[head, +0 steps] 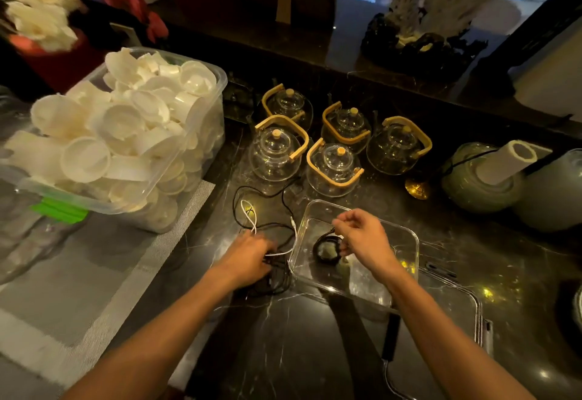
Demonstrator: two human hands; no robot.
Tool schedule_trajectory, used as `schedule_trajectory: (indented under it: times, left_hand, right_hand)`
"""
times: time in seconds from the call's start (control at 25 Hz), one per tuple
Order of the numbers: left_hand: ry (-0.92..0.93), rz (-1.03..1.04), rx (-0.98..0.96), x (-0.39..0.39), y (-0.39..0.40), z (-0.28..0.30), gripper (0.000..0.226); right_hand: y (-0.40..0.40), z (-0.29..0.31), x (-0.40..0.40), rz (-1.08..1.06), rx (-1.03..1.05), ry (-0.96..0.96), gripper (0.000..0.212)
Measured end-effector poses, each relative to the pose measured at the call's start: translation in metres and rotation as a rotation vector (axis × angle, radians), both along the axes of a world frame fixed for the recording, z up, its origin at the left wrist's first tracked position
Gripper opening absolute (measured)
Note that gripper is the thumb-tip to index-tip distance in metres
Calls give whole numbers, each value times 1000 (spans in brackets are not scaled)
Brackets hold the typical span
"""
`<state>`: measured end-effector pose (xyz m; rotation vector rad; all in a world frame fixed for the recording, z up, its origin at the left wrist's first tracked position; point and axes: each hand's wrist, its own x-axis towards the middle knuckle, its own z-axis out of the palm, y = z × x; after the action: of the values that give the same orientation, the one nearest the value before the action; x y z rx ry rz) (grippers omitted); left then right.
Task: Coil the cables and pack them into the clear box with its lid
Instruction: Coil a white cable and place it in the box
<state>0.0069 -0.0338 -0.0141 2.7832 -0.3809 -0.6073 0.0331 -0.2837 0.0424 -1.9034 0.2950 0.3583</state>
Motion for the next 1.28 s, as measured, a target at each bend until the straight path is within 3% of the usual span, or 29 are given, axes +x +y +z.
schedule_trajectory:
  times: [0.16, 0.32, 0.44, 0.56, 0.64, 0.72, 0.84, 1.0, 1.16, 1.28]
  left_hand:
    - [-140, 57, 9, -6, 7, -3, 20]
    - [-116, 344, -412, -15, 16, 18, 10]
    - [-237, 519, -657, -23, 16, 48, 6]
    - [-288, 471, -797, -28, 13, 78, 8]
    - [-270, 378, -794, -31, 9, 92, 11]
    - [-212, 307, -833, -34, 3, 105, 16]
    - [-100, 239, -925, -35, -15, 119, 20]
    - [23, 178, -989, -35, -44, 123, 11]
    - [326, 132, -1151, -42, -74, 116, 17]
    - [435, 256, -1189, -35, -97, 116, 26]
  right_hand:
    - [21, 15, -4, 46, 24, -58, 13]
    - [41, 20, -12, 133, 30, -47, 28]
    - [57, 25, -20, 199, 126, 130, 46]
    - [74, 35, -23, 231, 324, 261, 59]
    - [82, 46, -21, 173, 476, 258, 54]
    - [82, 60, -16, 80, 578, 227, 46]
    - [69, 89, -9, 34, 588, 162, 51]
    - [41, 131, -4, -24, 682, 18, 47]
    - [6, 143, 1, -93, 762, -30, 41]
    - [-11, 132, -10, -99, 768, 7, 31]
